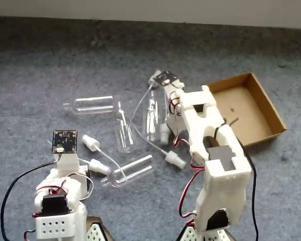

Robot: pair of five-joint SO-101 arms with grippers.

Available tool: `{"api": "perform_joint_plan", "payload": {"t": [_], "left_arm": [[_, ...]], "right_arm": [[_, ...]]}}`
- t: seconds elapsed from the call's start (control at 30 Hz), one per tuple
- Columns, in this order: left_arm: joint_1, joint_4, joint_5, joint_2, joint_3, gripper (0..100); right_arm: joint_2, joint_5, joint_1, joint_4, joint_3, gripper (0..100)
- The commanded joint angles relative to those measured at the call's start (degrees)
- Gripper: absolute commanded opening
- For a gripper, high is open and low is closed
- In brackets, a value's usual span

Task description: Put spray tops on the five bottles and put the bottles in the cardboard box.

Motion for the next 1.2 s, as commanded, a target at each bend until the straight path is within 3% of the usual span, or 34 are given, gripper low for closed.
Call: {"api": "perform_joint_plan", "payload": {"t": [0.0, 0.17, 0.8, 0.97, 1.17], "left_arm": [[-0.84, 0.26, 0.35, -0.75, 1.19, 0], [-0.84, 0.26, 0.35, -0.75, 1.19, 0], [-0.84, 0.26, 0.35, -0.75, 1.19, 0], [-0.84, 0.26, 0.35, -0.75, 1.19, 0], [-0.84, 0.26, 0.35, -0.75, 1.19, 0]], "right_arm": [[-4.7, 0.18, 1.27, 0.4, 0.48, 25.0], [-15.34, 0.18, 1.27, 0.4, 0.75, 8.7], [-62.73, -0.44, 0.92, 21.85, 2.77, 8.2], [-74.07, -9.58, 0.92, 19.3, 11.82, 8.2], [-87.16, -13.8, 0.92, 10.15, 30.73, 8.2]]}}
